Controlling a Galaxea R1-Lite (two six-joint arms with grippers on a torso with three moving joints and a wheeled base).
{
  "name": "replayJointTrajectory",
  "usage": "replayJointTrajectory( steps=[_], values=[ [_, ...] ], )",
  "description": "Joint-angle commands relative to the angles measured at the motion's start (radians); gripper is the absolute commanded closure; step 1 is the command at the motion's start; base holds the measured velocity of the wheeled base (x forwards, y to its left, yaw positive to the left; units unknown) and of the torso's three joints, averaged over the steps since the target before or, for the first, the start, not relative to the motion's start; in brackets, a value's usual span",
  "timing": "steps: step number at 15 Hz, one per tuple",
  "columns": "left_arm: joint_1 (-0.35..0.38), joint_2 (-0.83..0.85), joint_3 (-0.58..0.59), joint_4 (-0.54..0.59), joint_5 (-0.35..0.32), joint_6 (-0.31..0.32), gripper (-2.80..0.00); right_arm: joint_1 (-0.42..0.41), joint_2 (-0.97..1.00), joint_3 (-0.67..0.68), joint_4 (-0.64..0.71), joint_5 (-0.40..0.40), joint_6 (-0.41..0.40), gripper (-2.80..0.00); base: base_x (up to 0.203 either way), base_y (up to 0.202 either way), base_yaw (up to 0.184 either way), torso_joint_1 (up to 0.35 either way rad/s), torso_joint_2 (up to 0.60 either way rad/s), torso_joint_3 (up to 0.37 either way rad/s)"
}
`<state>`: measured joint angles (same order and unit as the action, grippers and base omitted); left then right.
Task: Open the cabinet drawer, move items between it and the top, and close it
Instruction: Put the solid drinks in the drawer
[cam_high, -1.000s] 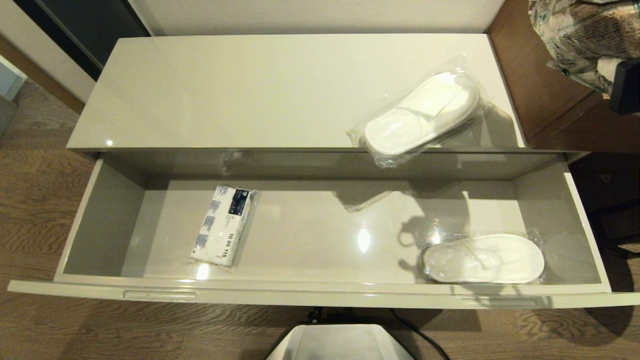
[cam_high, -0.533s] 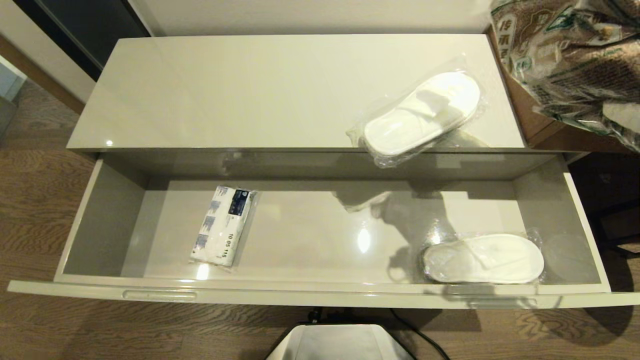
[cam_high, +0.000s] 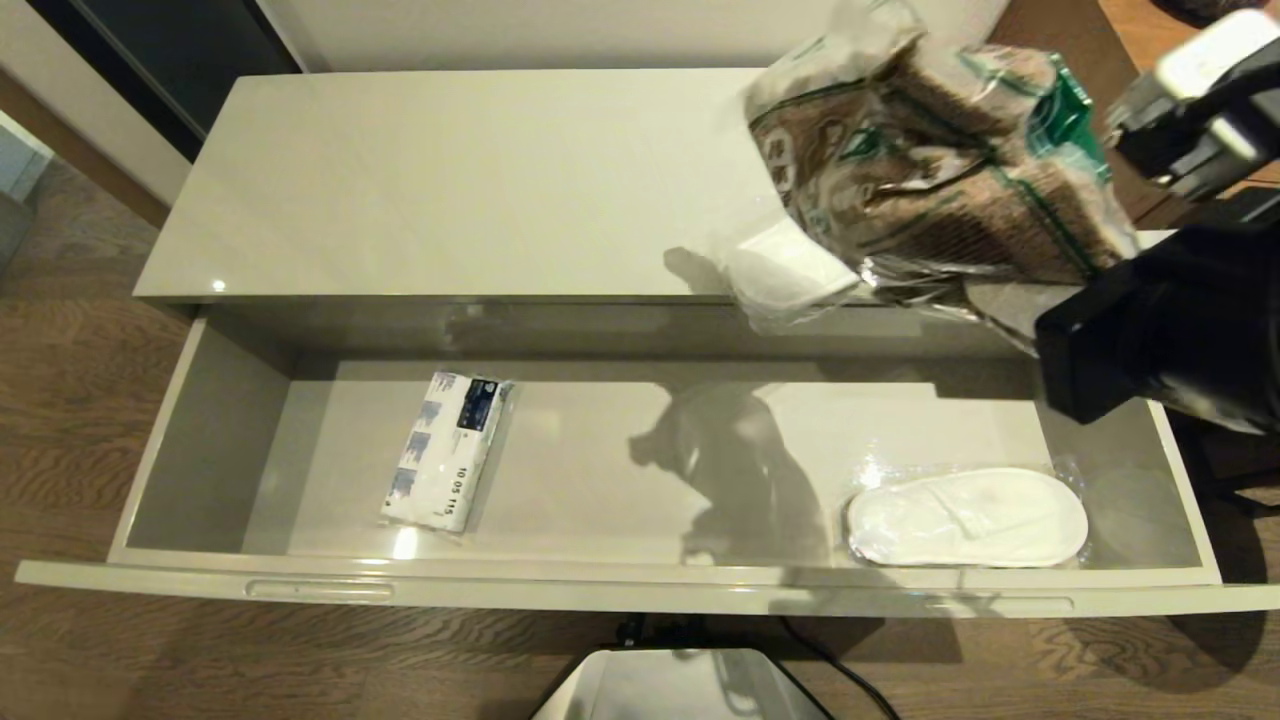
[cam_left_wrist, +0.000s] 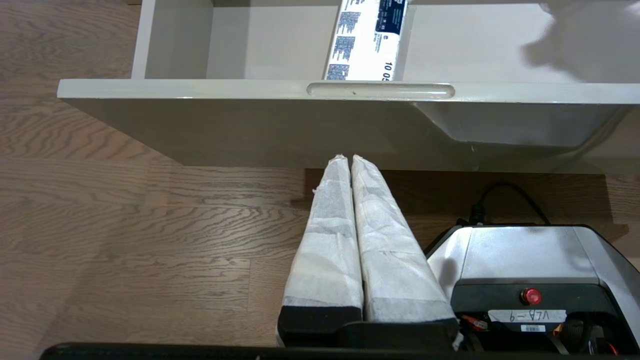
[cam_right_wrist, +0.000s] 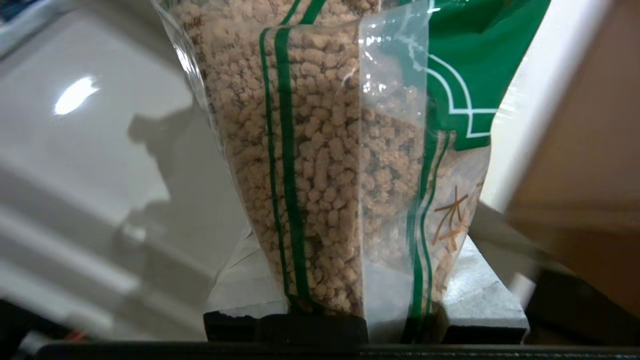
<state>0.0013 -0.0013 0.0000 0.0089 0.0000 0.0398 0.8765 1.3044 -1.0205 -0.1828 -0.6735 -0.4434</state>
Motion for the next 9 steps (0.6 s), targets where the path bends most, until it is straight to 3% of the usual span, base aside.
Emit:
replayJointTrajectory(
  steps=[1, 9],
  values=[
    [0.0, 0.001, 0.0, 0.0, 0.0, 0.0, 0.0, 0.081, 0.097, -0.015, 0.0, -0.009, -0.003, 0.0, 0.0, 0.0, 0.0, 0.0, 0.0, 0.0],
    [0.0, 0.0, 0.0, 0.0, 0.0, 0.0, 0.0, 0.135, 0.304, -0.027, -0.038, -0.001, 0.005, 0.0, 0.0, 0.0, 0.0, 0.0, 0.0, 0.0]
  ],
)
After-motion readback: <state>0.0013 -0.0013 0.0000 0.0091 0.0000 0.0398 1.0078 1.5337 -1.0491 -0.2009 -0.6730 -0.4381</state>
